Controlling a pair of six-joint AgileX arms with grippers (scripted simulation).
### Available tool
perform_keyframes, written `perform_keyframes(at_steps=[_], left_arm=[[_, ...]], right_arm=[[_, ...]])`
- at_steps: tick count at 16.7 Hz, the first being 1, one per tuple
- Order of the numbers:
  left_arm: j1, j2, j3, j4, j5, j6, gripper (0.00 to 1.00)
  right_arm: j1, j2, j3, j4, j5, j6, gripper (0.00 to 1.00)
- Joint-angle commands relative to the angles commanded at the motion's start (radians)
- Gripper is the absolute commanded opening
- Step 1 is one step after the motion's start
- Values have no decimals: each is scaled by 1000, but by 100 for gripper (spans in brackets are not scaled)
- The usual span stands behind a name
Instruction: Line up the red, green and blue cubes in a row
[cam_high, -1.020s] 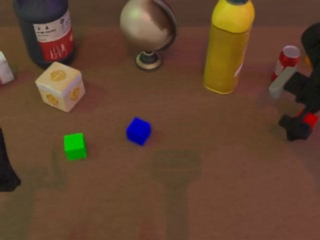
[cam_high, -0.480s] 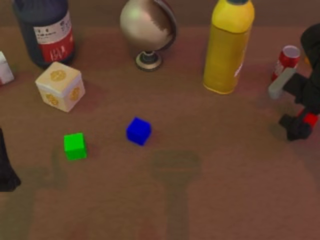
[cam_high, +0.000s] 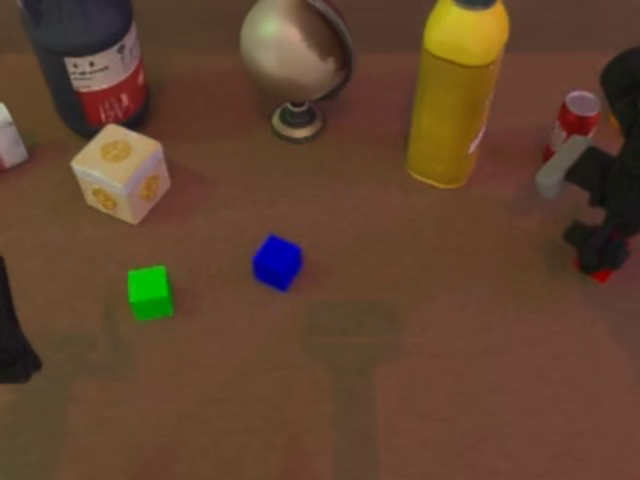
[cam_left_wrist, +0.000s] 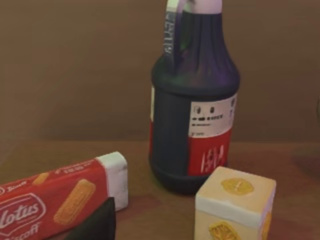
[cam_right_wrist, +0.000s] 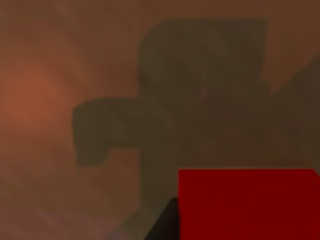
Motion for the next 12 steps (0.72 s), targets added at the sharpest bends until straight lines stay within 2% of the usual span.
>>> perform_keyframes(at_steps=[6,7,12], left_arm=[[0,0,0,0,0,0,100],[0,0,0,0,0,0,100],[0,0,0,0,0,0,100]], right_arm=[[0,0,0,0,0,0,0],[0,-41,3,-30,-14,17,0],[0,-84,69,-145,-14,19,0]])
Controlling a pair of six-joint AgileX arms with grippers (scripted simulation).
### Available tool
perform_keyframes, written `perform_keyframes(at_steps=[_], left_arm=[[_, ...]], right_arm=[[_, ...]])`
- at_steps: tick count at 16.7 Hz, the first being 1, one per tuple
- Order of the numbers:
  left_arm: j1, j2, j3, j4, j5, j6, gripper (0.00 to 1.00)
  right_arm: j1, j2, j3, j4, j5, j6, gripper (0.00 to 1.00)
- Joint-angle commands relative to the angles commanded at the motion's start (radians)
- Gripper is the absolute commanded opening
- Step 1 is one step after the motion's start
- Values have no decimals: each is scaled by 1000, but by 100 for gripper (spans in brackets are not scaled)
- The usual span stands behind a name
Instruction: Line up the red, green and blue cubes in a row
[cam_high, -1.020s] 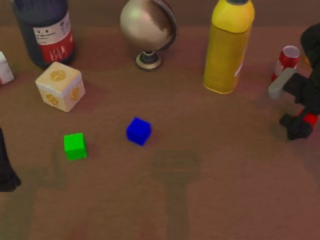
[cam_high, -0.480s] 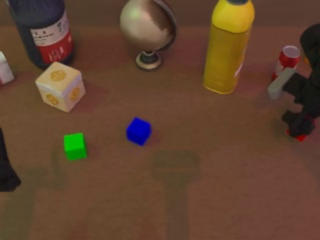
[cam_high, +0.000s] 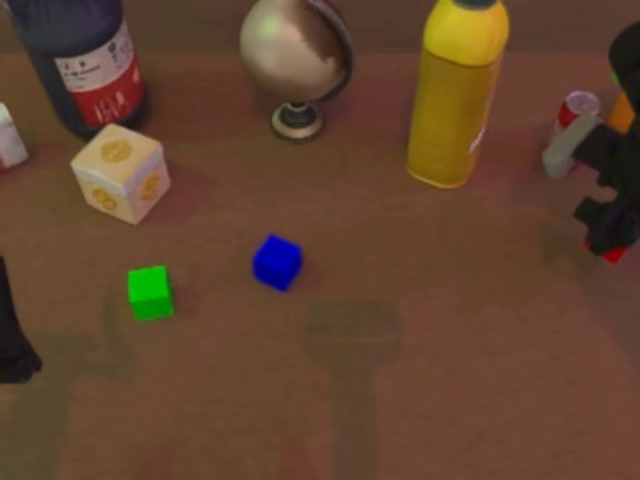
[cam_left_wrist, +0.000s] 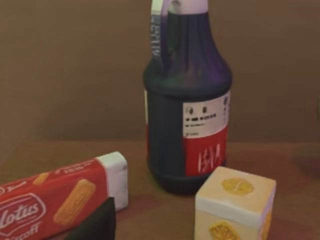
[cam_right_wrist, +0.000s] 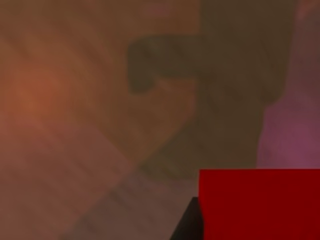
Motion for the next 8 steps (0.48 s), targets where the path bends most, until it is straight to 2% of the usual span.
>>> perform_keyframes(at_steps=[3,8], left_arm=[[0,0,0,0,0,0,100],[0,0,0,0,0,0,100]], right_arm=[[8,-43,54,-99,-1,-5,0],[5,-51,64,-113,-1,-3,0]])
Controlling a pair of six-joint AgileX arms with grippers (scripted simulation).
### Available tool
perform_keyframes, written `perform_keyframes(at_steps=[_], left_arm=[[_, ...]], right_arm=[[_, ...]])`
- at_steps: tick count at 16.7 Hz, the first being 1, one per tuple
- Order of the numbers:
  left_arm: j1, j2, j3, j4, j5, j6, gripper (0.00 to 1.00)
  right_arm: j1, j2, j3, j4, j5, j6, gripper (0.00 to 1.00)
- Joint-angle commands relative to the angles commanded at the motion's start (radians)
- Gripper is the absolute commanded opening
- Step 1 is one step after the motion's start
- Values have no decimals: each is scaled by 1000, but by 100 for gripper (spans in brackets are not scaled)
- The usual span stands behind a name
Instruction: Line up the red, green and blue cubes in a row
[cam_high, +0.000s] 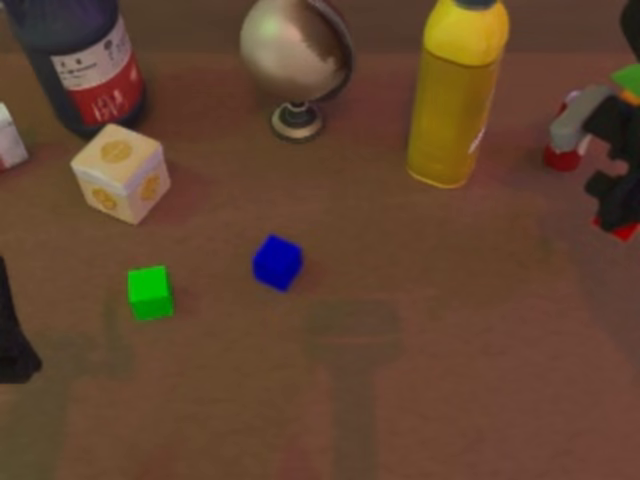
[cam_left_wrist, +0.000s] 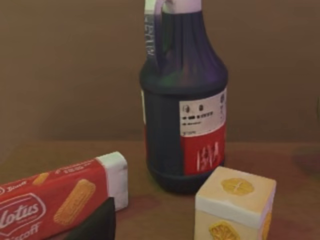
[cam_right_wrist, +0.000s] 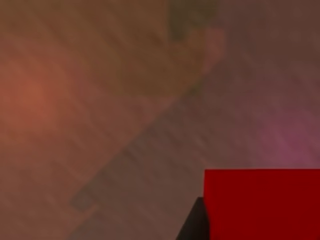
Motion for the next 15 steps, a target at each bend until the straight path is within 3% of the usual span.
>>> perform_keyframes(at_steps=[2,5,15], left_arm=[[0,0,0,0,0,0,100],[0,0,0,0,0,0,100],[0,0,0,0,0,0,100]], right_arm=[[14,7,12,-6,0,2,0],[111,50,91,-44,1,19,0],[744,265,507,-258,1,125,0]])
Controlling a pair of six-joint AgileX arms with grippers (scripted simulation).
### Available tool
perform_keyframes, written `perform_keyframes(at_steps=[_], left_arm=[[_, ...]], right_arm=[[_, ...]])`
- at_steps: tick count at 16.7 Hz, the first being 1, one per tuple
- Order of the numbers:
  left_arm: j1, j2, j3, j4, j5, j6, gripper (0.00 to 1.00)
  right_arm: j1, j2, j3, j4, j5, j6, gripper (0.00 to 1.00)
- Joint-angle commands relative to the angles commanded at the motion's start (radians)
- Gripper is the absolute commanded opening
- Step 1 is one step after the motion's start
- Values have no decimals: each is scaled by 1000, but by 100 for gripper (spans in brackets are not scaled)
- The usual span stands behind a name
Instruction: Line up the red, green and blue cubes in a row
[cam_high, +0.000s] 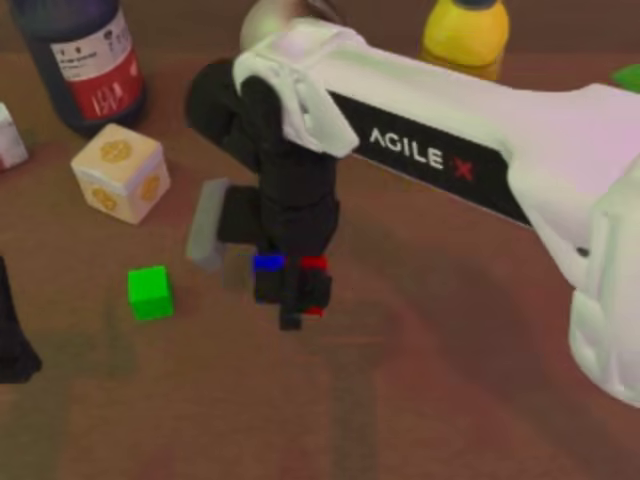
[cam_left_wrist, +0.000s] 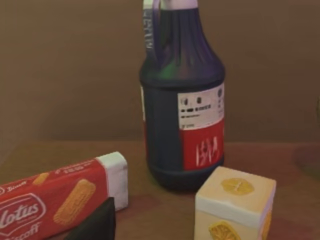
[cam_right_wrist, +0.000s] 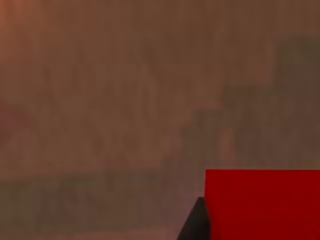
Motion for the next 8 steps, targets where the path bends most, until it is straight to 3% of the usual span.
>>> perform_keyframes(at_steps=[3,8], left_arm=[[0,0,0,0,0,0,100],[0,0,0,0,0,0,100]], right_arm=[[109,29,78,-34,3,24,0],[127,30,92,-39,2,31,0]])
